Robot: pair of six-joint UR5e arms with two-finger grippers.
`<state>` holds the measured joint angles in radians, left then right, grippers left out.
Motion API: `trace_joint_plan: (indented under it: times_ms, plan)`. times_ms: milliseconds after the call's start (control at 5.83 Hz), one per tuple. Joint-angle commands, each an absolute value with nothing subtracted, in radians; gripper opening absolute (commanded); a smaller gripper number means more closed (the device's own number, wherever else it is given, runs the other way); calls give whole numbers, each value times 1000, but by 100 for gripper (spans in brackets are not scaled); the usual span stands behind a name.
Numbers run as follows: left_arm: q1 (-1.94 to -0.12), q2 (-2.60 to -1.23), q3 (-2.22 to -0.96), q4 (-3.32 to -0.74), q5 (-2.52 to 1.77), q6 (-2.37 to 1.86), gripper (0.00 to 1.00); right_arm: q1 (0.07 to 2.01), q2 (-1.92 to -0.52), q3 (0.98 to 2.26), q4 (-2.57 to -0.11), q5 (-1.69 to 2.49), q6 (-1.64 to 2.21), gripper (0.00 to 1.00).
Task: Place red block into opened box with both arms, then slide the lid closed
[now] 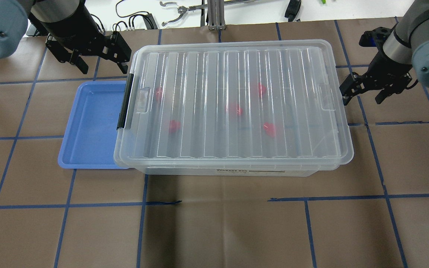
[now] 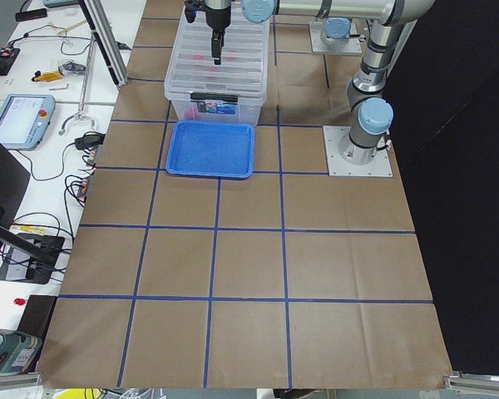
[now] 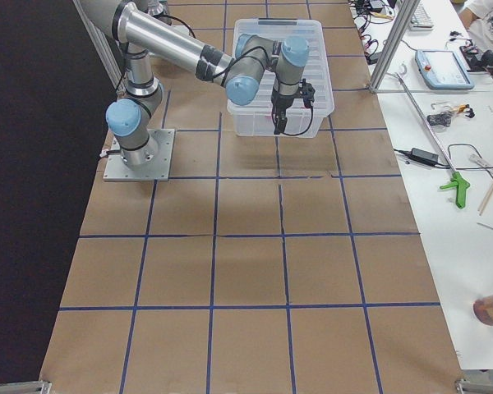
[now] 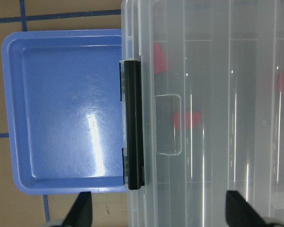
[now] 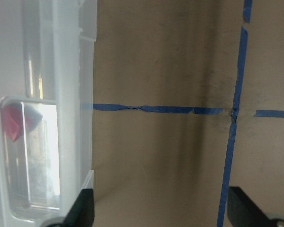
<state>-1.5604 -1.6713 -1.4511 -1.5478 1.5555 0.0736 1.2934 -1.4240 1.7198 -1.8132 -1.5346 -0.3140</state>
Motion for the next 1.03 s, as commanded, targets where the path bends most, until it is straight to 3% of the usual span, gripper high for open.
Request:
trace_joint_plan:
  times_ms: [0,515,858]
  plan:
    - [-1562,-1672,-1451,-1548,1554,74,98,1354,-1451,1592,-1765,-1549,-292,100]
    - [-1562,-1671,-1451,-1548,1554,74,98,1616,-1439,1346,-1505,-1539,119,100]
    - [-1560,-1672,-1451,-1548,1554,74,98,1632,-1436,1354,-1451,-1552,126,100]
